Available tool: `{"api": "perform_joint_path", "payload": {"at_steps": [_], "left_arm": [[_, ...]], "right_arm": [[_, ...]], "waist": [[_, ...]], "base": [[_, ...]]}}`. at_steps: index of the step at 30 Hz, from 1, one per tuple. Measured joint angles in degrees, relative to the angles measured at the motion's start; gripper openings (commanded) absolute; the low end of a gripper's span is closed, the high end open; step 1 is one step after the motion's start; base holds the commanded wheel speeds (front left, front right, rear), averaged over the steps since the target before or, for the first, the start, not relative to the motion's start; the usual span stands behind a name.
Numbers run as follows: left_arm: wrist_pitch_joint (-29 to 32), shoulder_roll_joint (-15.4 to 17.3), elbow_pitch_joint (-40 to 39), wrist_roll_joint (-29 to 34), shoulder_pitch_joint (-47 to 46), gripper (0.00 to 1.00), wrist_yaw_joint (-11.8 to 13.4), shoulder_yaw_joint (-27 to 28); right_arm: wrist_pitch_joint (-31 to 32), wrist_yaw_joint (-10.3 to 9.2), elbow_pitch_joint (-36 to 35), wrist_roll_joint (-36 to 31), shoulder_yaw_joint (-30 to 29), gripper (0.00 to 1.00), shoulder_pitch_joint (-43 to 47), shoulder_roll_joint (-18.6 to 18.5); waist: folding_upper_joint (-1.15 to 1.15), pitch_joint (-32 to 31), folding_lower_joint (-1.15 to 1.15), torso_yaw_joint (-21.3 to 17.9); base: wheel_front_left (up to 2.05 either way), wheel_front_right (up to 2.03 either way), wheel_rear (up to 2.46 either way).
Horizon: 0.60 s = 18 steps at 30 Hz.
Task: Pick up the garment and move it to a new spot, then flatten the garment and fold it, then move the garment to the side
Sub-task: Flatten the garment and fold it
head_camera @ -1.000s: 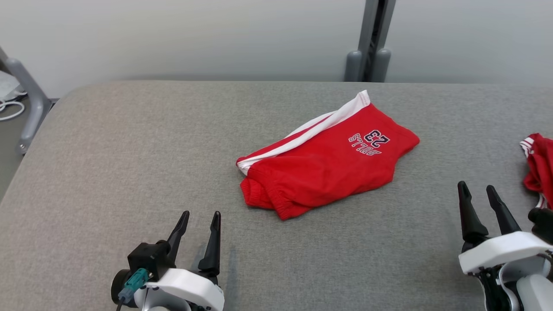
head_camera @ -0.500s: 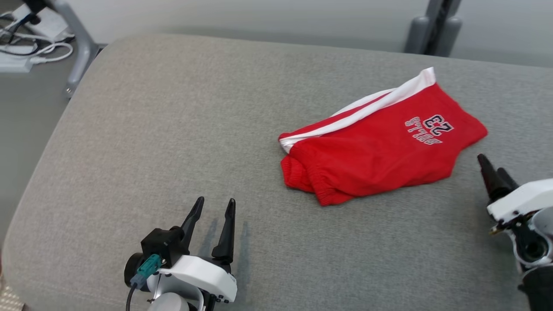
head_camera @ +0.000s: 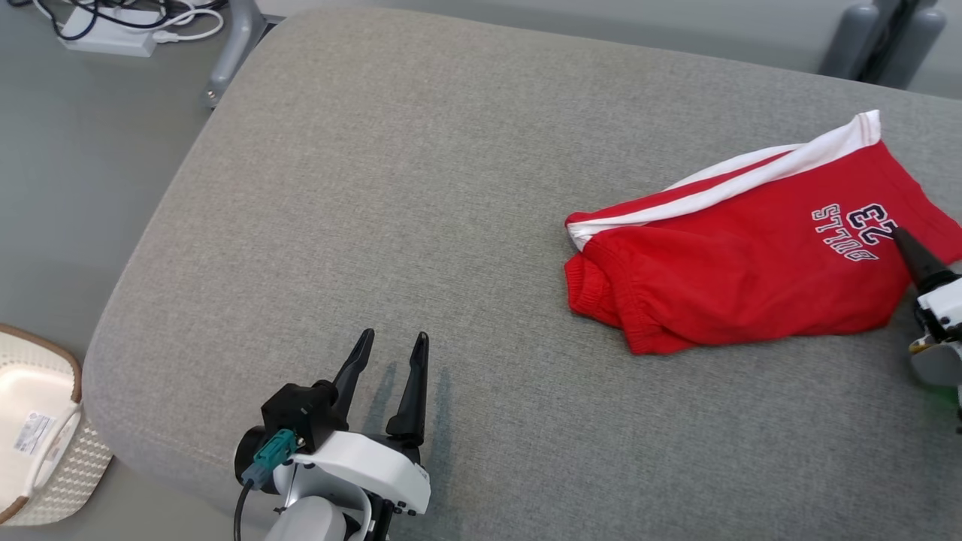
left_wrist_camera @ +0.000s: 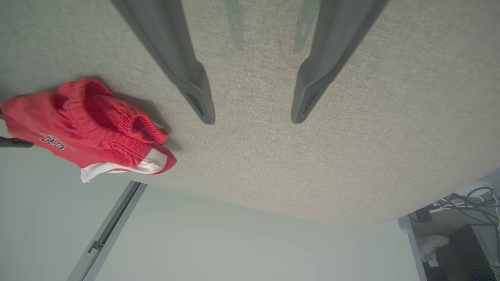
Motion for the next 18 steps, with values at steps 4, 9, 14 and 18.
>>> {"api": "perform_joint_path", "payload": {"at_steps": [4,9,14,18], "left_arm": [[0.0,0.0,0.0,-0.8,0.0,1.00,0.2,-0.6],[0.0,0.0,0.0,-1.4,-0.1,1.00,0.5,-1.3],[0.0,0.0,0.1,-1.6,-0.2,1.00,0.6,-1.4],[0.0,0.0,0.3,-1.7,-0.2,1.00,0.7,-1.0]], "right_arm": [[0.1,0.01,4.4,-1.5,-0.3,1.00,-2.9,-1.3],[-0.5,0.01,7.2,-2.9,0.4,1.00,-5.6,-2.0],[-1.6,0.03,8.2,-3.9,1.5,0.00,-6.4,-2.2],[-2.4,0.02,8.2,-4.0,2.7,0.00,-6.5,-1.3]], "waist": [[0.00,0.7,0.00,1.5],[0.00,1.5,0.00,2.6],[0.00,1.6,0.00,2.8],[0.00,1.1,0.00,2.4]], "base": [[0.00,0.00,0.00],[0.00,0.00,0.00],[0.00,0.00,0.00],[0.00,0.00,0.00]]}}
